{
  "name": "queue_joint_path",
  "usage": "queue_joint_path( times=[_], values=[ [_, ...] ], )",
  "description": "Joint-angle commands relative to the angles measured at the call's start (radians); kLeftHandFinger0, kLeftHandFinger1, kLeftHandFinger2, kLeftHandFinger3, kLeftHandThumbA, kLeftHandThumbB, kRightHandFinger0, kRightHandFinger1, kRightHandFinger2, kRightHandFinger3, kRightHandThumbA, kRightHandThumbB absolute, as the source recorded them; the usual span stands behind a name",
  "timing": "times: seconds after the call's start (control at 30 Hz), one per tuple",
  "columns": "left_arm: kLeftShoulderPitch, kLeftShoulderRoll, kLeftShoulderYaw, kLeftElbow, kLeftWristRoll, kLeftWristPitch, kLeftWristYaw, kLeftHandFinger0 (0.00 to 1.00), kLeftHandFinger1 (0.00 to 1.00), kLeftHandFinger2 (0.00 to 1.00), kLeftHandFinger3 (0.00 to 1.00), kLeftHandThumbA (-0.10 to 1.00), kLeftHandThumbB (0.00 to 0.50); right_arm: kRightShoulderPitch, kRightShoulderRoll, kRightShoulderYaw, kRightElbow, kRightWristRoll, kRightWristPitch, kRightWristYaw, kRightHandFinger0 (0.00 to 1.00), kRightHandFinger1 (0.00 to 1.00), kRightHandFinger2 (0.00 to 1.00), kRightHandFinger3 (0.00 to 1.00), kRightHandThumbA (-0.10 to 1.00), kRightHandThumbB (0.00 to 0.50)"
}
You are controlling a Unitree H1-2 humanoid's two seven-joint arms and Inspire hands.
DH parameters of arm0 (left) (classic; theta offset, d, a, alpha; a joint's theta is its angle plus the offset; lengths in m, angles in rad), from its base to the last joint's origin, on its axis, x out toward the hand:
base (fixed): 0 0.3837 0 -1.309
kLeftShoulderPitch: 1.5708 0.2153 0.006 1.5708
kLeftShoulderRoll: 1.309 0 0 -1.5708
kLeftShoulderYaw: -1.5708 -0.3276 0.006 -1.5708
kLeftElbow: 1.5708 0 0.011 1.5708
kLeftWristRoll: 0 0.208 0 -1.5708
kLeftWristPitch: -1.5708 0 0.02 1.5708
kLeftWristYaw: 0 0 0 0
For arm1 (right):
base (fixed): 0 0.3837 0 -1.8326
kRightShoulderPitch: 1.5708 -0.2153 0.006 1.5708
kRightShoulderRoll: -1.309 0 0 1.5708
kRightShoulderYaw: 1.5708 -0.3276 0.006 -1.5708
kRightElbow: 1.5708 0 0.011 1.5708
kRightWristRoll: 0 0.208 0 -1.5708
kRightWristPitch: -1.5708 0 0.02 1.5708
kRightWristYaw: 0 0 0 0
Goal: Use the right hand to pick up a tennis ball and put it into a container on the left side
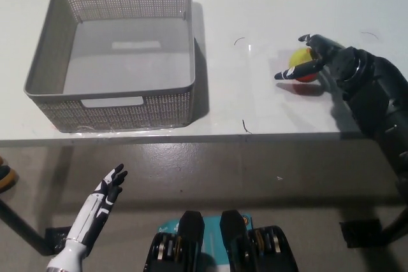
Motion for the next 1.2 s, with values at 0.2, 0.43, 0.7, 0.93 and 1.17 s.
queue_joint_path(
  times=[0.2, 0.43, 0.7, 0.93, 1.17],
  values=[
    [-0.002, 0.021, 0.003, -0.043, 0.007, -0.015, -0.002, 1.00, 1.00, 1.00, 1.00, 1.00, 0.272, -0.086, 0.005, 0.001, 0.048, 0.014, -0.043, -0.070, 1.00, 1.00, 1.00, 1.00, 1.00, 0.463],
    [0.000, 0.022, 0.004, -0.031, 0.004, -0.035, 0.000, 1.00, 1.00, 1.00, 1.00, 1.00, 0.265, -0.087, 0.000, 0.012, 0.084, 0.009, -0.058, -0.081, 1.00, 1.00, 1.00, 1.00, 1.00, 0.427],
    [-0.006, 0.018, 0.006, -0.017, -0.004, -0.045, 0.001, 1.00, 1.00, 1.00, 1.00, 1.00, 0.265, -0.096, -0.004, 0.016, 0.118, 0.016, -0.082, -0.096, 1.00, 1.00, 1.00, 1.00, 1.00, 0.408],
    [-0.004, 0.017, 0.009, -0.035, -0.003, -0.025, 0.003, 1.00, 1.00, 1.00, 1.00, 1.00, 0.271, -0.083, 0.013, -0.066, 0.131, 0.081, -0.118, -0.255, 0.29, 0.37, 0.49, 0.60, 0.61, 0.133],
    [-0.013, 0.019, 0.012, -0.029, -0.007, -0.029, 0.000, 1.00, 1.00, 1.00, 1.00, 0.99, 0.271, -0.073, 0.029, -0.103, 0.123, 0.095, -0.148, -0.383, 0.00, 0.02, 0.16, 0.31, 0.69, 0.000]
  ],
)
